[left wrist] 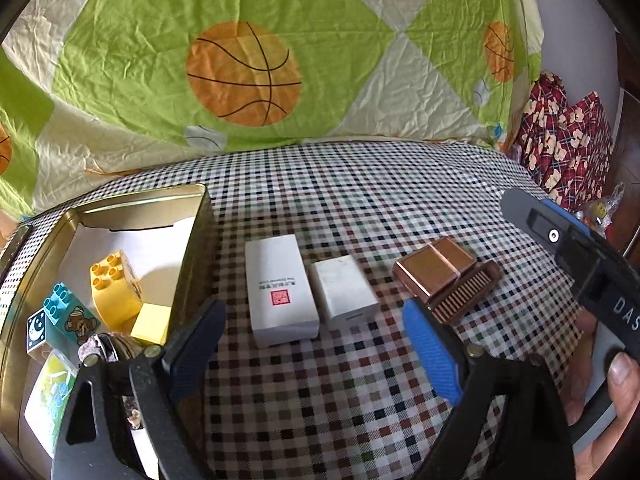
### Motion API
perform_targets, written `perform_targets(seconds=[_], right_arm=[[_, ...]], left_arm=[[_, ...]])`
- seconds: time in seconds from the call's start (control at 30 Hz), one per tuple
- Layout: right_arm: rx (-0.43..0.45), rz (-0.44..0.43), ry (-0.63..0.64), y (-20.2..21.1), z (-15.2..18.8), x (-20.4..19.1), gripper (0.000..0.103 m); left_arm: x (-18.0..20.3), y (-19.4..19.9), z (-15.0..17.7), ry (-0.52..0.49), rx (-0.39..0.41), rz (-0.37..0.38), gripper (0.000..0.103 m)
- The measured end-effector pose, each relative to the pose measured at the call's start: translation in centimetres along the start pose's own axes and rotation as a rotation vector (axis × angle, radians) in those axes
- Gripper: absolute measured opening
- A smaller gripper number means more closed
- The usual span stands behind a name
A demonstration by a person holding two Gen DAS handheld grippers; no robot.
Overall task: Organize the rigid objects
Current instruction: 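Move the left tool to the white box while the right tool moves to the brown comb tray, then grasp the white box with the left tool while the right tool reaches around the brown comb tray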
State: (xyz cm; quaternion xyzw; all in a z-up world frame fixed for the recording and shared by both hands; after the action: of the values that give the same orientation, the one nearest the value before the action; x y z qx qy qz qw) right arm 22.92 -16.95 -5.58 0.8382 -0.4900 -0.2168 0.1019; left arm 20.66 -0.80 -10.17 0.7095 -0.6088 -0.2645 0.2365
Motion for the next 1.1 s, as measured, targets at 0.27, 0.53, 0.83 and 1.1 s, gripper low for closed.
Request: perform_targets(seconds=[0.27, 0.53, 0.83, 1.1], right_arm=[[0.008, 0.015, 0.006, 0.3, 0.0, 0.0, 0.085], [0.003, 0.027, 0.005, 0.2, -0.1, 0.2, 0.086], [0.011, 0.045, 0.031, 0.5, -0.2, -0.1, 0.091], [0.004, 0.052, 0.027, 0.4, -0.1, 0.1, 0.092]], left_arm=[[-2.4, -1.0, -0.2, 0.007, -0.006, -0.081, 0.093], [-0.3, -3.0, -0.1, -0.039, -0.065, -0.062, 0.082], [-1.3, -3.2, -0.3, -0.007, -0.069, -0.11, 0.063], [0.3, -3.2, 0.6, 0.001, -0.084, -0.013, 0.067]])
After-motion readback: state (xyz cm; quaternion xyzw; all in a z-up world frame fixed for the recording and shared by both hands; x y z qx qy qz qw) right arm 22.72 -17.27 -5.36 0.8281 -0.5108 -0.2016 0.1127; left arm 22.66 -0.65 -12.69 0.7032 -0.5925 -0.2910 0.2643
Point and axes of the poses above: each gripper's, at about its wrist camera, not at the fingertips, and y roughly against the way its jaws point, x to its right, z to its underside, the point moved 9 cm from there along -y, roughly the way its jaws point, and after that the axes turned 11 degrees about -z, right-handed, at the moved point
